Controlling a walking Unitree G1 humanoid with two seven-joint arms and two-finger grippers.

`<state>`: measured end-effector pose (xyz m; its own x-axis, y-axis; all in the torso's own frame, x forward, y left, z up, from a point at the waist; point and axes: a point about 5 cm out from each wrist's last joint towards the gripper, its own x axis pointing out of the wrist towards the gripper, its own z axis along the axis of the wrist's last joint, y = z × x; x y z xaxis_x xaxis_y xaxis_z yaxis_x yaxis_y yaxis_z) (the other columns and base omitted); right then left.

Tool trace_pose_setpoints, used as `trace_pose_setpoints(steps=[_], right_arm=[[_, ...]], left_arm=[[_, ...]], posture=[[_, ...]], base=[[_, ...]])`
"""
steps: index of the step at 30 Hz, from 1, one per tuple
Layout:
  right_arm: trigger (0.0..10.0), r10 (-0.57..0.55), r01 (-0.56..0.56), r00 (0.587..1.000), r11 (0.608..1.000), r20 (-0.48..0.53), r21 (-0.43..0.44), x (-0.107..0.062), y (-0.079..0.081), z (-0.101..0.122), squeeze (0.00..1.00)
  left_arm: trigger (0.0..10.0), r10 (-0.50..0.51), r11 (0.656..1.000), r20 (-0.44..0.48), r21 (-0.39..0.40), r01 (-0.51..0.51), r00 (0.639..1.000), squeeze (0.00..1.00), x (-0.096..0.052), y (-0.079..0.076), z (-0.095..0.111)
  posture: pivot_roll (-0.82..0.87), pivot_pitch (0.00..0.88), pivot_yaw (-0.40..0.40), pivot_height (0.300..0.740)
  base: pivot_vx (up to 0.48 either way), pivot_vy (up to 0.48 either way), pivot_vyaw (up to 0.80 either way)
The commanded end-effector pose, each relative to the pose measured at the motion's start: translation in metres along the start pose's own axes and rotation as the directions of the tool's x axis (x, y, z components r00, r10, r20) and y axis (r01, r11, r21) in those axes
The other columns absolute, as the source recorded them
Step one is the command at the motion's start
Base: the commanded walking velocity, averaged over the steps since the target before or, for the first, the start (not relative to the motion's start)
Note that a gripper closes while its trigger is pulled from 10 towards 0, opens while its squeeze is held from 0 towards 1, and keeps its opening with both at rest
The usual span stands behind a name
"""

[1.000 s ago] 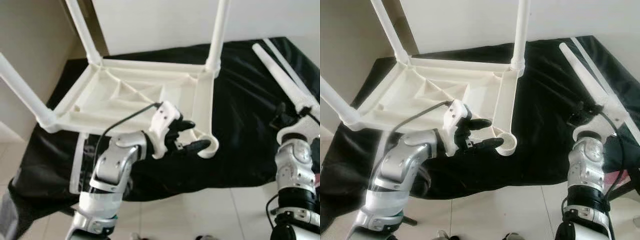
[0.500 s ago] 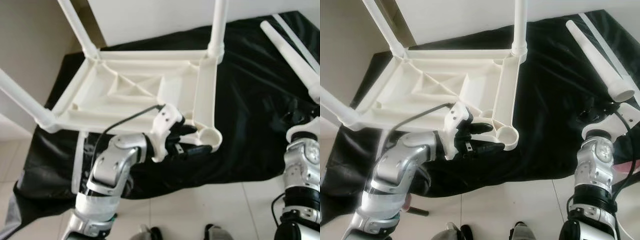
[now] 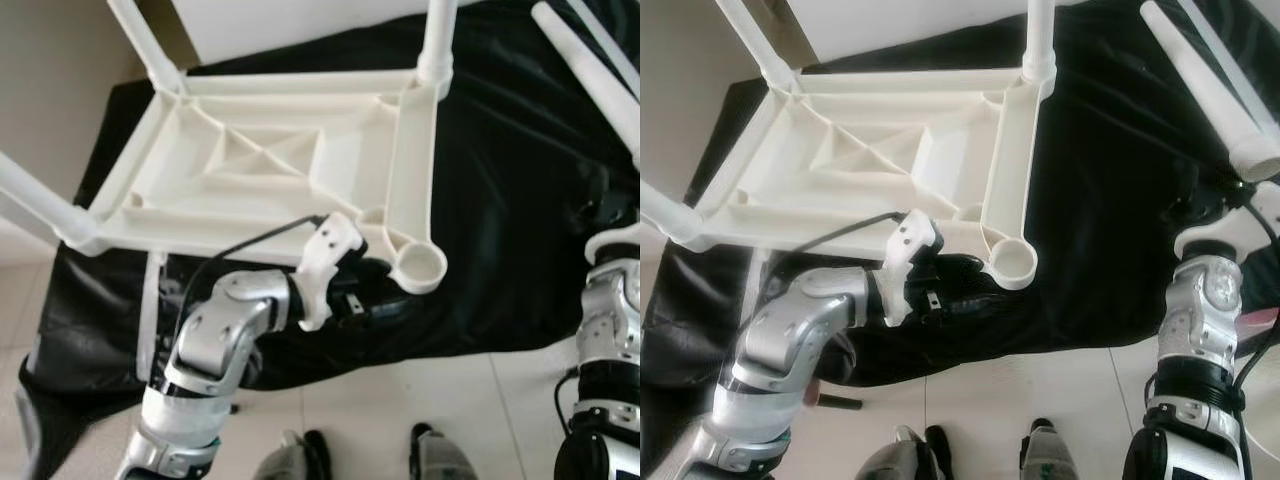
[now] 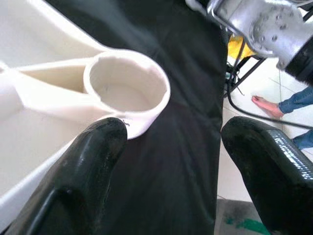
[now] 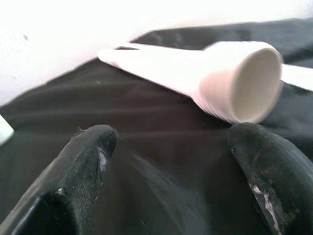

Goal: Building children table

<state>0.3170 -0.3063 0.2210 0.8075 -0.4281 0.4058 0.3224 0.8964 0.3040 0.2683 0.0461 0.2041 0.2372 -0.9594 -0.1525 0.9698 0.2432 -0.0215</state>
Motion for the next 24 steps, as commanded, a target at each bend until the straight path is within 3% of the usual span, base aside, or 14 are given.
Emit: trace_pose_setpoints(steps=[1, 10, 24], right_arm=[[10.0, 0.001, -0.001, 1.0, 1.0, 0.014, -0.005, -0.001, -0.001, -0.001, 0.0], [10.0, -0.037, 0.036, 0.997, 0.999, 0.064, 0.013, 0.008, -0.009, 0.011, 0.0], [10.0, -0.074, 0.072, 0.994, 0.997, 0.075, 0.03, 0.007, -0.012, 0.01, 0.0]], left_arm=[[10.0, -0.01, 1.0, -0.009, -0.011, 0.01, 1.0, 0.0, -0.002, -0.003, -0.003], [10.0, -0.003, 1.0, -0.019, -0.016, 0.002, 1.0, 0.0, -0.004, -0.004, -0.003], [10.0, 0.008, 1.0, -0.031, -0.024, -0.009, 0.999, 0.0, -0.008, -0.003, -0.003]], posture=[[-0.03, 0.28, 0.188, 0.74], [-0.02, 0.285, 0.194, 0.74], [-0.01, 0.295, 0.203, 0.74]], base=[[0.0, 0.0, 0.0], [0.0, 0.0, 0.0], [0.0, 0.0, 0.0]])
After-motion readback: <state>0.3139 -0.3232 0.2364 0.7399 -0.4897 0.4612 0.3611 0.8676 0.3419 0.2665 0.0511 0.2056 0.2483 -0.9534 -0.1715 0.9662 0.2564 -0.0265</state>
